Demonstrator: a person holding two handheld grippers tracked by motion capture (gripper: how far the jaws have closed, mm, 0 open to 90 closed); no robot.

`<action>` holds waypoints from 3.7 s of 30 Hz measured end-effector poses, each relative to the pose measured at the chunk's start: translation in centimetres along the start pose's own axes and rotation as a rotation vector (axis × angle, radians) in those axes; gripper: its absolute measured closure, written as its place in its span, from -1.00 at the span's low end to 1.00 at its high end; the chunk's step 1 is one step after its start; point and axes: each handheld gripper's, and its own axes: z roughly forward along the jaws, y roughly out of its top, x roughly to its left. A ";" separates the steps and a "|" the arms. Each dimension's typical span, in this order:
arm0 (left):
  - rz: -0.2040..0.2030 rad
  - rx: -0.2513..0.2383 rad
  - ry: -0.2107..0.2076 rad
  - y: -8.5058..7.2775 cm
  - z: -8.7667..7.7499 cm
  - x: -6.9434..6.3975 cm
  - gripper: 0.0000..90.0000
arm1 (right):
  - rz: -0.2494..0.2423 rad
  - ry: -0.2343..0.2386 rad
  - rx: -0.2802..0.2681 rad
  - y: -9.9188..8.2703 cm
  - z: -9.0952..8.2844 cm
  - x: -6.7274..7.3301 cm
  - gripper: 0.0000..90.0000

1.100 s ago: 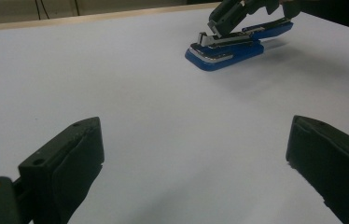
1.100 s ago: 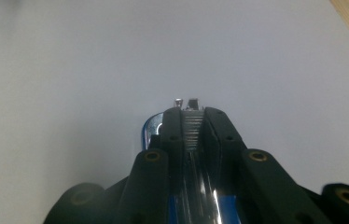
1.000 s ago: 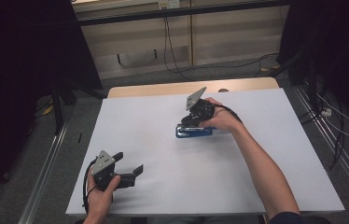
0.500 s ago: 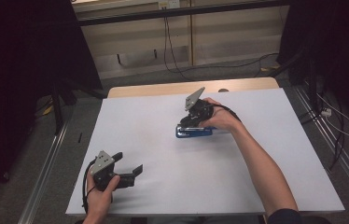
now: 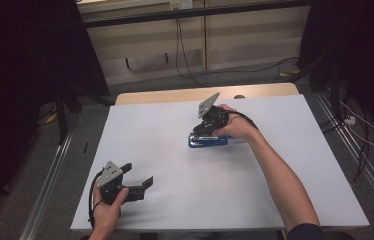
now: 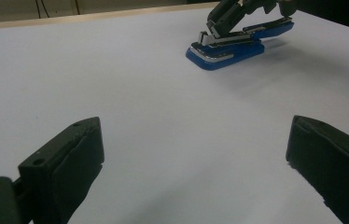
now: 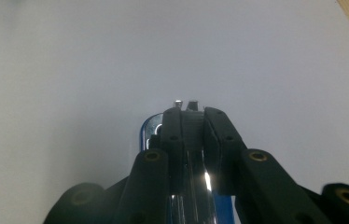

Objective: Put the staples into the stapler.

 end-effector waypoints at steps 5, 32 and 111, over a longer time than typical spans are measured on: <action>0.001 0.001 0.001 0.0 0.0 0.0 -0.90 | 0.001 0.006 0.004 0.0 0.0 0.0 0.76; 0.001 0.001 0.000 0.0 -0.1 0.0 -0.90 | 0.018 0.001 0.003 0.2 0.5 0.0 0.75; 0.000 0.000 -0.002 0.0 -0.1 0.0 -0.90 | 0.096 -0.003 0.003 -0.4 0.5 0.0 0.70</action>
